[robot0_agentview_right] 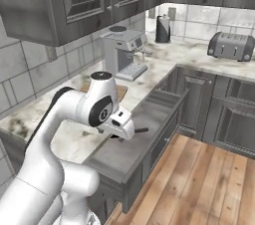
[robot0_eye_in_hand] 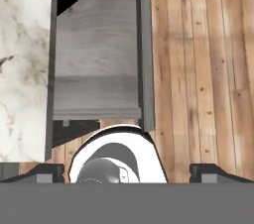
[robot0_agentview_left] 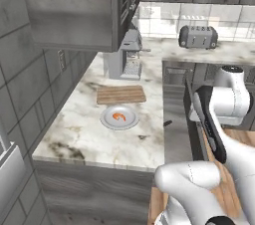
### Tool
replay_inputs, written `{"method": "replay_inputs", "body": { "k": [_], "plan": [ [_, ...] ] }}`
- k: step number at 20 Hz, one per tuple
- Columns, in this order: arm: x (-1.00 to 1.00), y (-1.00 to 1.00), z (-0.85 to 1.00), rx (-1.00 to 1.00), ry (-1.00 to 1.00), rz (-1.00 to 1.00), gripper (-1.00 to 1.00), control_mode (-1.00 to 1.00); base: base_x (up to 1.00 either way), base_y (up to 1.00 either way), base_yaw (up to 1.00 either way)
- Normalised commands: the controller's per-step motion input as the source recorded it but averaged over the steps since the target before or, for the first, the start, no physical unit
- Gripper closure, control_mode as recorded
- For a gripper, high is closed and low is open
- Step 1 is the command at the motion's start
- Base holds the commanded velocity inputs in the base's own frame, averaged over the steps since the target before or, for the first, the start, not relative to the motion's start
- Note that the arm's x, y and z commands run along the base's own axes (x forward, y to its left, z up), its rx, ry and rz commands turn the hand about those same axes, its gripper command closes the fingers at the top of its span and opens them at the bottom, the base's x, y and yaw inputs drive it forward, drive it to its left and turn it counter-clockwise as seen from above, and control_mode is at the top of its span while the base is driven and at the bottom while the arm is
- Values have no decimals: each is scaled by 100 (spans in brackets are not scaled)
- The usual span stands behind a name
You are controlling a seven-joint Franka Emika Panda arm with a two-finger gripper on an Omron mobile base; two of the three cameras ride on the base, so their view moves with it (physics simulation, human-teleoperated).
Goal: Pick up the knife from the drawer and place it on the cutting board. Then place the meat from the plate to the cutting board.
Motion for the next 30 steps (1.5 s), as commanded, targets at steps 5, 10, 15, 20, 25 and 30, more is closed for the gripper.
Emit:
{"method": "replay_inputs", "body": {
  "k": [5,10,15,20,25,30],
  "plan": [
    [39,-61,-49,5,10,3,-100,-100,0,0,0],
    [33,-18,-66,0,1,3,-100,-100,0,0,0],
    [27,-2,-64,0,0,1,-100,-100,0,0,0],
    [32,-11,-55,0,0,0,-100,-100,0,0,0],
    [31,-23,-50,0,0,0,-100,-100,0,0,0],
    [35,-22,-48,0,0,0,-100,-100,0,0,0]
  ]
}}
